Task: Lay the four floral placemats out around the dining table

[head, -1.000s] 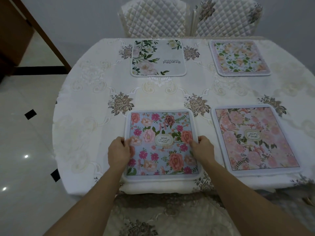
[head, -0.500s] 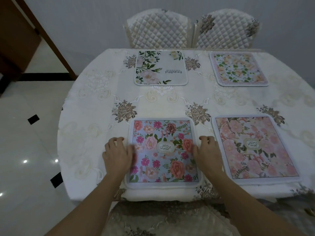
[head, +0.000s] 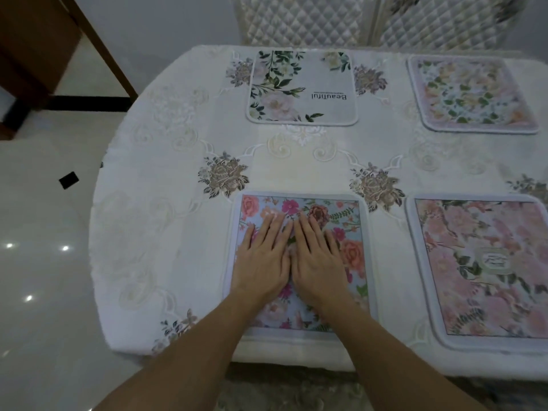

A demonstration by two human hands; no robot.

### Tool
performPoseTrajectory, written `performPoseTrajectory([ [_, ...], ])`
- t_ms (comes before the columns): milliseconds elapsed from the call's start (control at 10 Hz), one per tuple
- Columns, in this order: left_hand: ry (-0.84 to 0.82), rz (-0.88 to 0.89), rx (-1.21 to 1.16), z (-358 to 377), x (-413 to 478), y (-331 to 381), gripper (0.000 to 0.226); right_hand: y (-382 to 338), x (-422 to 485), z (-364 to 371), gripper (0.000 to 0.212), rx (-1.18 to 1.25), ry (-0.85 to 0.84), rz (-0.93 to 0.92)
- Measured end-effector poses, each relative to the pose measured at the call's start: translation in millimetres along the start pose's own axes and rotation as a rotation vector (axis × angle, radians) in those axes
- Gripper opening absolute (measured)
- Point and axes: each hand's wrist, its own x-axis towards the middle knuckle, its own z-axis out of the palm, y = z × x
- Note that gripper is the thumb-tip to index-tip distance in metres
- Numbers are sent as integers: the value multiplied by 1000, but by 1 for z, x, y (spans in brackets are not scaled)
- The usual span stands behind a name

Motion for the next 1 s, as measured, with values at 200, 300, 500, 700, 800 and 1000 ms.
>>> performPoseTrajectory([
  [200,-23,-58,9,-12,-6,-27,71,33,-10,-14,76,-67,-65,76],
  [300,-46,-120,-18,-16,-13,-42,75,59,-18,-24,80,-64,-80,112],
  [500,-27,-142,-37,-18,-22,-63,76,91,-25,-34,83,-71,-131,137],
  [700,-62,-215,-46,-34,-41,-82,79,101,-27,-51,88,-164,-212,153],
  [800,-31,-206,-57,-52,-49,-80,72,102,-36,-71,83,-208,-202,208],
  [1000,30,-161,-85,-103,-59,-65,73,73,-39,-123,63,-239,-27,143],
])
